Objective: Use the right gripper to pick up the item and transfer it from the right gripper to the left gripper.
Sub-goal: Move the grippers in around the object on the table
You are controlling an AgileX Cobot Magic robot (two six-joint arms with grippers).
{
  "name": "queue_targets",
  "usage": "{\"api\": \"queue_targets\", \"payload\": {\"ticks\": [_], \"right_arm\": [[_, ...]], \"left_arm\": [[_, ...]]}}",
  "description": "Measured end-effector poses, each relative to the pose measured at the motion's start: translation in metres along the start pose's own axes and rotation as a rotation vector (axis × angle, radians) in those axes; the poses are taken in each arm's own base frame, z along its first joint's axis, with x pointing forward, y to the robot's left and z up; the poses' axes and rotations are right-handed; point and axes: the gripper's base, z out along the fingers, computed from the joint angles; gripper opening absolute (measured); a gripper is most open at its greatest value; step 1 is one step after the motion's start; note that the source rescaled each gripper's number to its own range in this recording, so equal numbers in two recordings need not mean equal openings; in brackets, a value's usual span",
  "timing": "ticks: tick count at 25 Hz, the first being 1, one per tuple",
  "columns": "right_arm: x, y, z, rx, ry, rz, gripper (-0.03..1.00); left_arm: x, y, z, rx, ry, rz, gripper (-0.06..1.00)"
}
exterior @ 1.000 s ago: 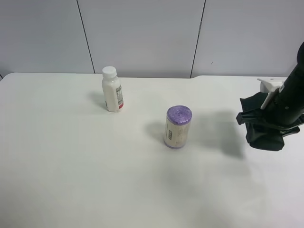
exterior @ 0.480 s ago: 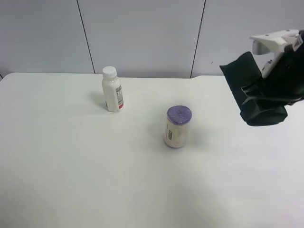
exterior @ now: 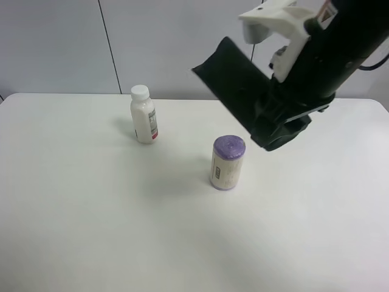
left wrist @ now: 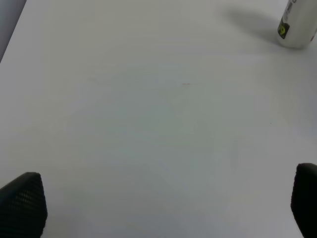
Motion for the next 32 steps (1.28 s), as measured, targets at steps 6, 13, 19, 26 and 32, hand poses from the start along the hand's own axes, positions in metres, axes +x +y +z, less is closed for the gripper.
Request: {"api": "queue_targets", "payload": {"ticks": [6,13,19,26,32], "right_arm": [[-0.009,0.043,0.015,-0.053,0.032,-0.236,0.03],[-0.011,0.087,0.028,-0.099,0.049,-0.477,0.03],[-0.009,0.109,0.035,-0.122,0.067,-0.581,0.02],[-0.006,0.120,0.034,-0.134,0.066,-0.637,0.02],[-0.005,0.121,0.030,-0.148,0.052,-0.638,0.02]], "left_arm": [[0.000,0.000,0.000,0.000,0.000,0.000,1.00],[-0.001,-0.001,0.001,0.011,0.010,0.010,1.00],[-0.017,-0.010,0.008,0.114,0.157,-0.028,1.00],[-0.056,-0.039,0.031,0.455,0.370,-0.202,1.00],[-0.067,-0.057,0.059,0.642,0.529,-0.287,1.00]]}}
